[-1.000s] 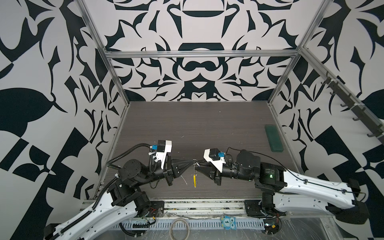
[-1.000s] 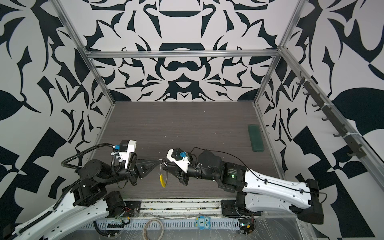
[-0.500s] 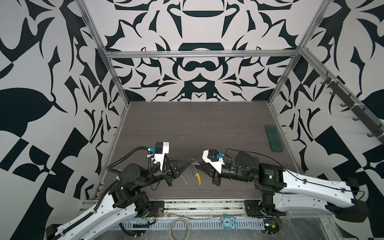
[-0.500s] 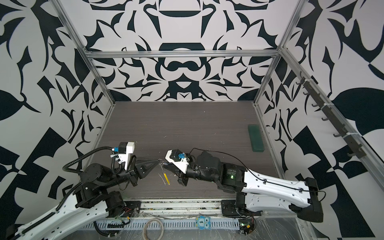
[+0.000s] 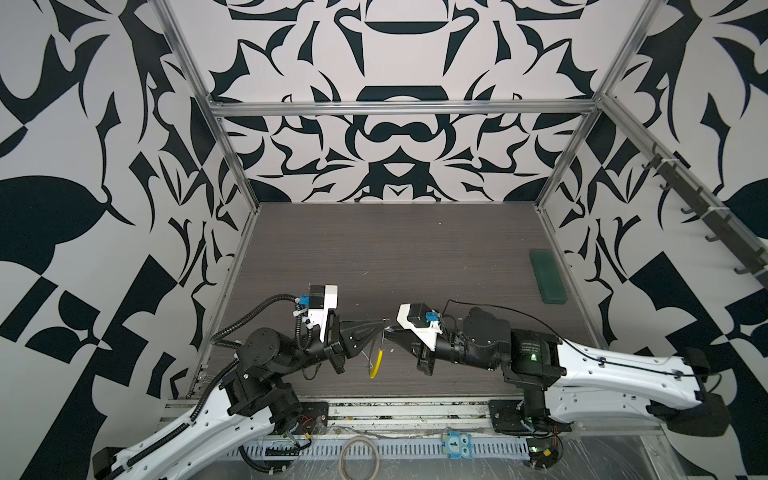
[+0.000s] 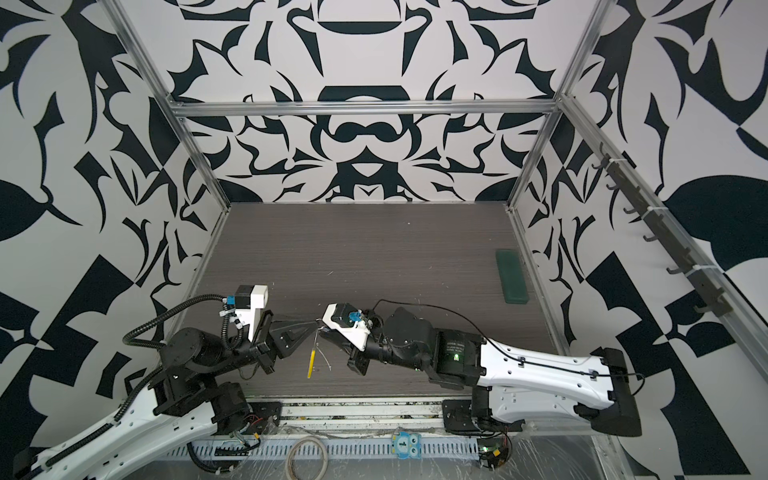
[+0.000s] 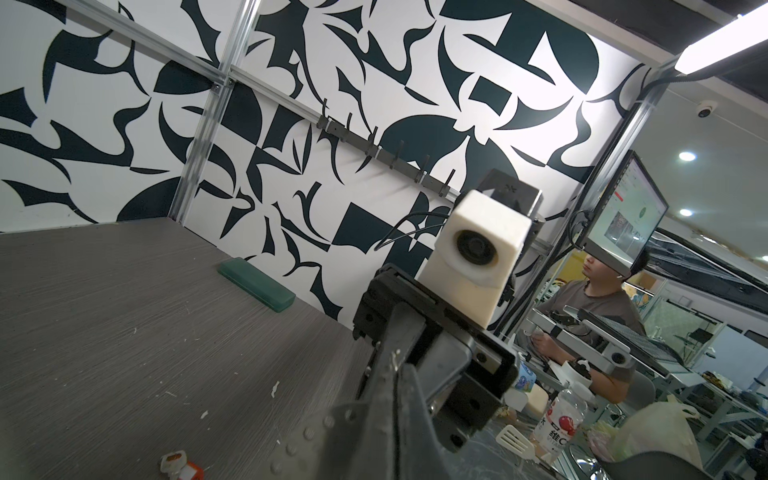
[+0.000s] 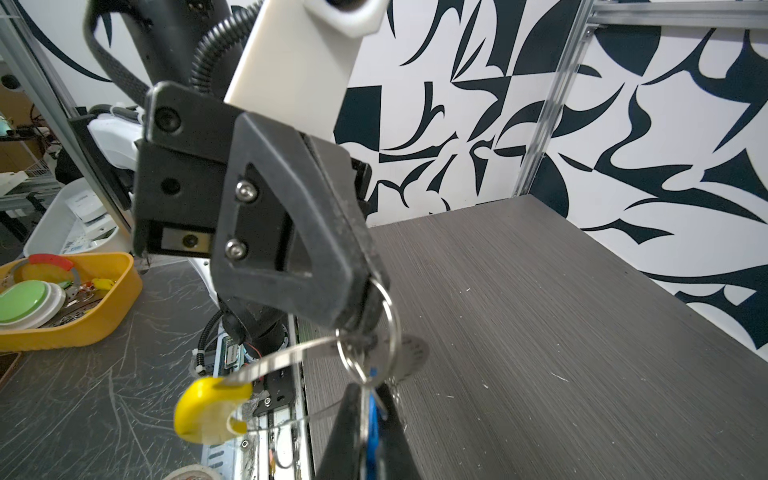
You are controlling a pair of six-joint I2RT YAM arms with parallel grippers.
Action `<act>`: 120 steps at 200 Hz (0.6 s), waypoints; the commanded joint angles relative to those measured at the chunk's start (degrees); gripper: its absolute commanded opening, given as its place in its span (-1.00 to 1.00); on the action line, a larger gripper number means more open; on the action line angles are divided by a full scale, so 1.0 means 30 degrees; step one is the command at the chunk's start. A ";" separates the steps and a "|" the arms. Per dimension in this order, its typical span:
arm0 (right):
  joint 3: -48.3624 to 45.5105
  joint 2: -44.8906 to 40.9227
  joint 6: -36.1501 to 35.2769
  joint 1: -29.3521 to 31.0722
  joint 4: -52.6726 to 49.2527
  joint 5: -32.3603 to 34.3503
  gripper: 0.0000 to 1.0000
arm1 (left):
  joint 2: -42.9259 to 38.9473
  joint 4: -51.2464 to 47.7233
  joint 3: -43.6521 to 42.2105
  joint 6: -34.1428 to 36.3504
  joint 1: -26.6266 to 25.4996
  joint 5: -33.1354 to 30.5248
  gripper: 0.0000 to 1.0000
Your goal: Remove the keys from the keyring
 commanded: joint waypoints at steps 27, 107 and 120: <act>0.0636 -0.1763 -0.0295 0.0337 -0.1476 -0.0559 -0.33 | -0.0702 0.0029 0.0590 0.0597 0.0008 0.0429 -1.00; 0.0931 -0.1969 0.0989 0.0342 0.2262 -0.1162 -0.23 | -0.0541 0.0236 0.0498 0.0394 0.0014 0.1740 -1.00; 0.0917 -0.1723 0.1083 0.0341 0.2527 -0.1045 -0.23 | -0.0545 0.0295 0.0465 0.0349 0.0010 0.1969 -1.00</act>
